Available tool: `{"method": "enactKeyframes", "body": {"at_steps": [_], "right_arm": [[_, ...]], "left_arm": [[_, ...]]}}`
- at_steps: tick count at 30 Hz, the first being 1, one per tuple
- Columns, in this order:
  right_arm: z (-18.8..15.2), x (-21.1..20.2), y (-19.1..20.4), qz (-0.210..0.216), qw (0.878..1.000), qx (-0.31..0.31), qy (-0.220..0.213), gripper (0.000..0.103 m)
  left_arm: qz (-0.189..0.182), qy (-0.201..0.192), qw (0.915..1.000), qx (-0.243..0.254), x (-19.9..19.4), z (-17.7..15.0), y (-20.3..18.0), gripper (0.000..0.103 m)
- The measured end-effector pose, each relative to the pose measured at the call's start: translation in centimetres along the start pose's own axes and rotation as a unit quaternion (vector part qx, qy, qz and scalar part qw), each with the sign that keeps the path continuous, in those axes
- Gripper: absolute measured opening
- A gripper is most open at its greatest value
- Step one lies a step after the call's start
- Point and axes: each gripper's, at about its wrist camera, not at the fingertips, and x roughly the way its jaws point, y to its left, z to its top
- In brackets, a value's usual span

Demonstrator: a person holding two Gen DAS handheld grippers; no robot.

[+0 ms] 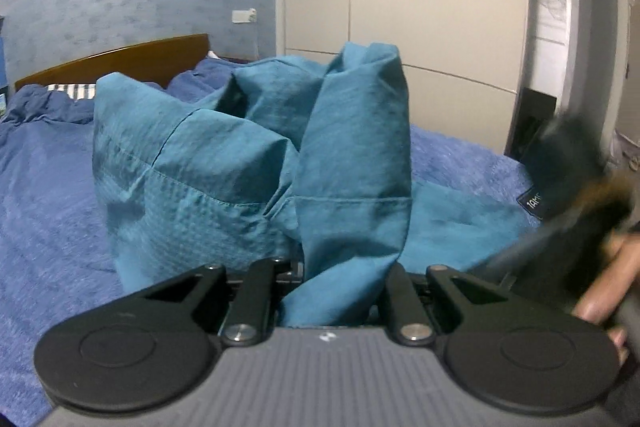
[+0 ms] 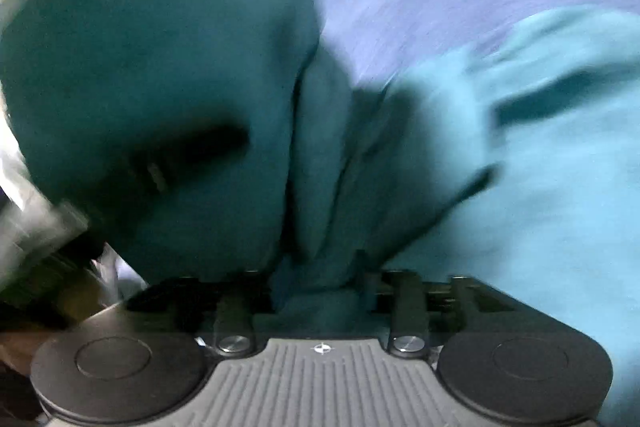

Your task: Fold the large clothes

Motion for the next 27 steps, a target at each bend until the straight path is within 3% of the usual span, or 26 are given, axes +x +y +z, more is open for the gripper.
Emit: {"method": "enactKeyframes", "body": {"at_steps": [1,6,9,12,15,21,24,26,27], "right_arm": [[0.3,-2.0,-0.8,-0.005,1.000,0.012,-0.023,0.063],[1.6,-9.3,-4.6,-0.007,0.993,0.065,-0.101,0.071],[2.0,-12.2,-6.4,0.027,0.984,0.103,-0.145,0.077],[2.1,-13.9,-8.0,0.087,0.970,0.141,-0.179,0.089],[3.1,-13.4,-8.4,0.105,0.972,0.131,-0.167,0.095],[7.2,-8.9,-7.6,0.078,0.993,0.065,-0.065,0.095],[9.3,-6.3,-5.6,0.047,0.999,0.007,-0.013,0.090],[10.2,-5.1,-4.1,0.010,0.999,-0.027,0.012,0.074],[10.5,-4.7,-3.5,-0.010,0.999,-0.042,0.017,0.048]], "left_arm": [[-0.001,0.004,1.0000,0.003,0.6,0.1,-0.5,0.008],[-0.003,0.021,0.9995,0.025,4.0,0.1,-3.2,0.009],[-0.004,0.035,0.9985,0.043,5.8,-0.1,-4.6,0.010],[-0.004,0.049,0.9964,0.069,7.7,-0.5,-6.0,0.012],[-0.005,0.058,0.9946,0.086,8.9,-1.1,-7.1,0.015],[-0.006,0.058,0.9934,0.098,8.5,-2.5,-7.9,0.019],[-0.009,0.057,0.9939,0.094,8.0,-2.7,-7.2,0.019],[-0.009,0.056,0.9941,0.093,7.9,-2.6,-6.7,0.019],[-0.009,0.055,0.9942,0.091,7.1,-2.8,-6.3,0.019]]}}
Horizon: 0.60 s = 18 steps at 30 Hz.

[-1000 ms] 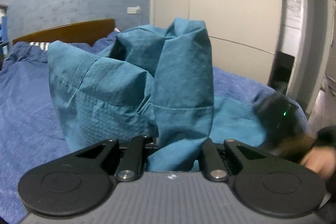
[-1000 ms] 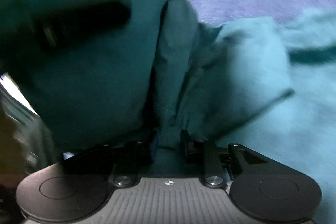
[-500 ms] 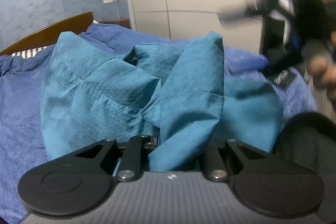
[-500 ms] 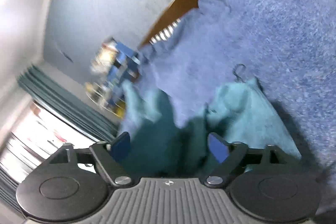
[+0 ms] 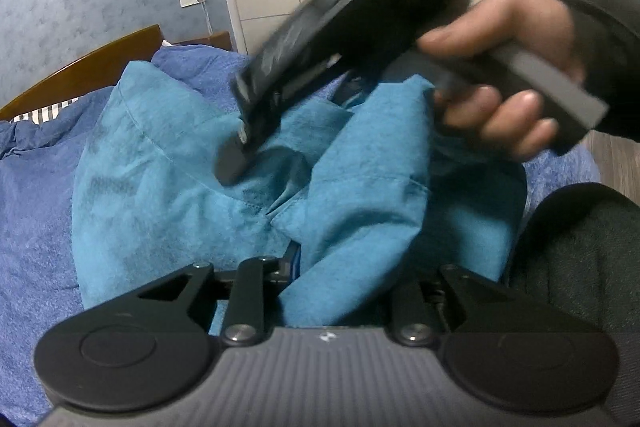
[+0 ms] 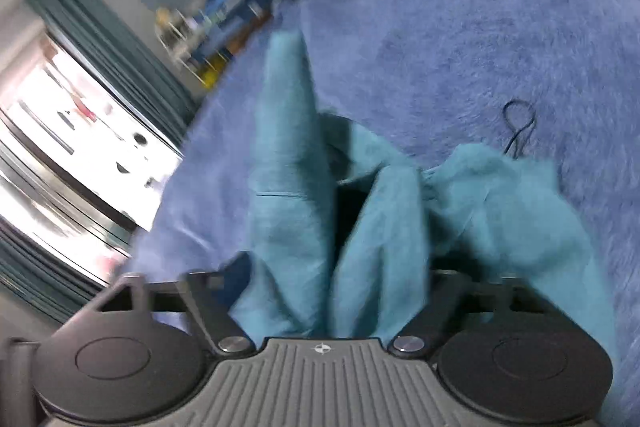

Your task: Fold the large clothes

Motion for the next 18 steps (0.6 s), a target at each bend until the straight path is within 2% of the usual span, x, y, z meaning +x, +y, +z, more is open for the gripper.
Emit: {"method": "enactKeyframes", "body": {"at_steps": [1,4,7,11,15,18], "right_arm": [[0.2,0.2,0.5,-0.005,1.000,-0.013,0.003,0.022],[0.1,-0.4,2.2,-0.012,0.998,-0.056,-0.014,0.007],[0.3,-2.5,3.1,-0.017,0.996,-0.068,-0.049,0.004],[1.0,-6.4,2.9,-0.030,0.993,-0.063,-0.092,0.004],[0.9,-8.7,0.7,-0.055,0.992,-0.049,-0.104,0.003],[-0.1,-8.4,-1.8,-0.083,0.992,-0.031,-0.092,0.003]], "left_arm": [[0.001,-0.002,1.0000,-0.001,-0.1,0.0,0.1,0.022],[-0.002,-0.017,0.9998,-0.011,-1.0,0.4,0.4,0.030],[-0.009,-0.046,0.9987,-0.020,-2.0,1.2,0.2,0.039],[-0.038,-0.078,0.9960,-0.019,-3.1,2.6,-0.5,0.041],[-0.074,-0.077,0.9942,-0.013,-2.2,2.9,-1.7,0.042],[-0.092,-0.043,0.9948,0.006,-0.1,2.2,-3.0,0.042]]}}
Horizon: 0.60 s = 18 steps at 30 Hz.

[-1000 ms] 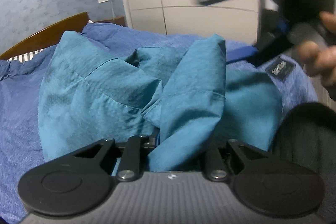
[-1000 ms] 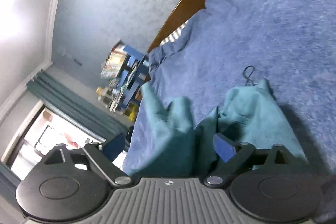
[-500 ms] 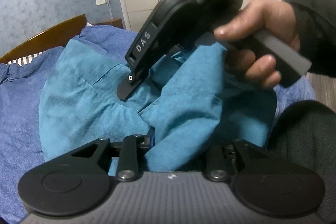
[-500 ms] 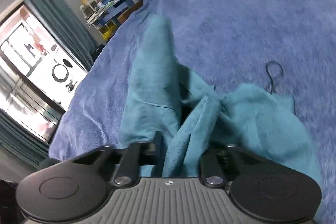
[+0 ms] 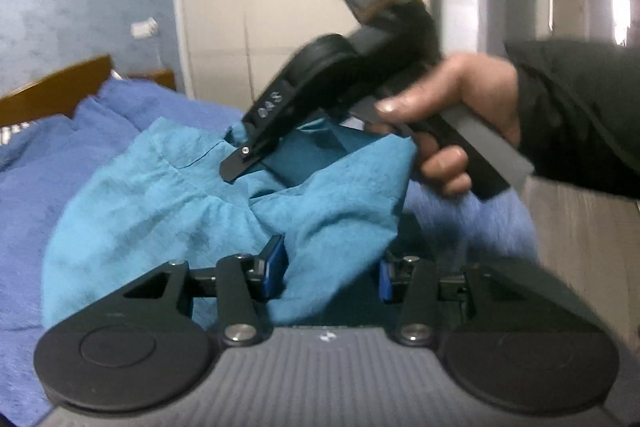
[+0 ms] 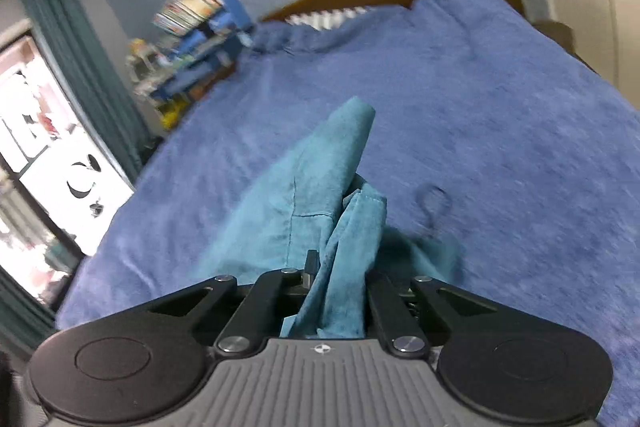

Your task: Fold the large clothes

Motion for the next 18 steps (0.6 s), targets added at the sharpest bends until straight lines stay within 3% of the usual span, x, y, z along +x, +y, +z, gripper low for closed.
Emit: {"method": "enactKeyframes", "body": {"at_steps": [5,8,13,15,18], "right_arm": [[-3.3,4.1,-4.0,-0.033,0.997,0.022,0.060,0.005],[-4.8,4.8,-5.2,-0.041,0.997,0.030,0.060,0.011],[-5.1,4.2,-5.7,-0.047,0.997,0.052,0.043,0.030],[-5.3,4.2,-5.4,-0.058,0.997,0.035,0.045,0.039],[-6.0,4.9,-4.8,-0.073,0.995,0.004,0.066,0.040]], "left_arm": [[-0.022,0.061,0.9978,0.015,3.5,-3.1,-0.5,0.044],[-0.024,0.068,0.9973,0.014,4.5,-3.9,-0.1,0.047],[-0.025,0.073,0.9971,0.002,5.0,-3.7,0.4,0.052],[-0.024,0.072,0.9971,-0.003,4.9,-3.6,0.1,0.052],[-0.029,0.071,0.9970,-0.013,4.0,-3.4,0.0,0.052]]}}
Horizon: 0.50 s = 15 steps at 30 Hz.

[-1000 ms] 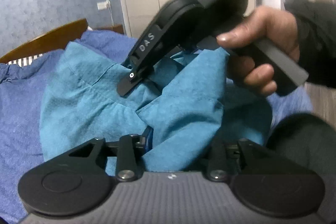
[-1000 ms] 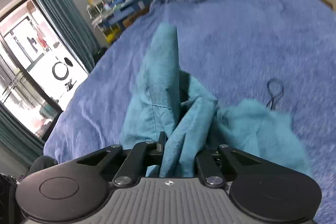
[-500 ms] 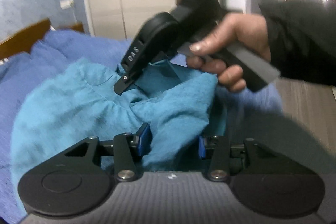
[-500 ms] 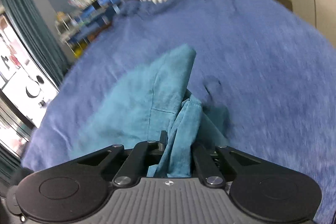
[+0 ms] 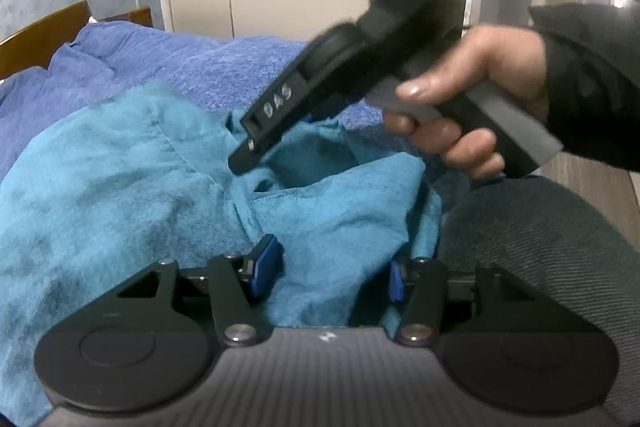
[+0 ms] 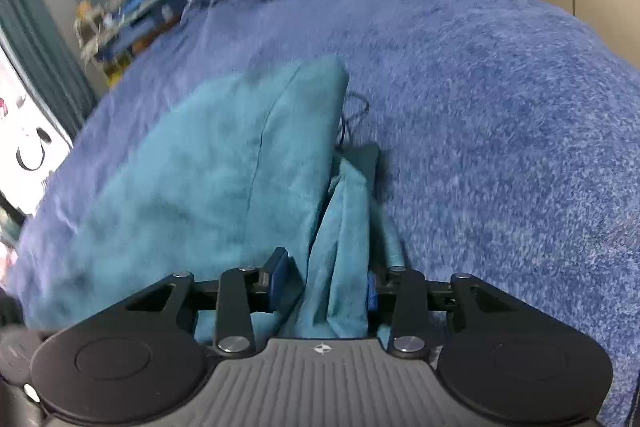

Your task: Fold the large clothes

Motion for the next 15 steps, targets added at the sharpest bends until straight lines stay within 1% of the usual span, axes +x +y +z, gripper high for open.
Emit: {"method": "enactKeyframes", "body": {"at_steps": [2,5,8,10,12,15], "right_arm": [[0.2,0.8,-0.6,0.002,1.000,0.008,0.013,0.041],[0.1,1.4,-1.1,0.010,0.999,0.026,0.030,0.041],[-0.1,1.4,-1.3,0.013,0.999,0.035,0.033,0.041],[-0.2,1.4,-1.1,0.011,0.999,0.033,0.033,0.041],[-0.2,1.2,-0.8,0.010,0.999,0.033,0.034,0.041],[-0.2,1.3,-0.7,0.009,0.999,0.034,0.034,0.041]], "left_arm": [[-0.008,-0.011,0.9999,-0.002,-1.5,0.1,0.2,0.052],[-0.013,-0.041,0.9991,-0.003,-5.3,-0.7,0.7,0.053],[0.008,-0.067,0.9977,0.000,-8.9,-1.7,1.3,0.055],[0.037,-0.079,0.9962,-0.004,-11.4,-3.1,1.6,0.057],[0.075,-0.086,0.9935,-0.009,-13.3,-4.5,2.0,0.058],[0.134,-0.078,0.9878,-0.013,-15.4,-6.5,2.0,0.058]]}}
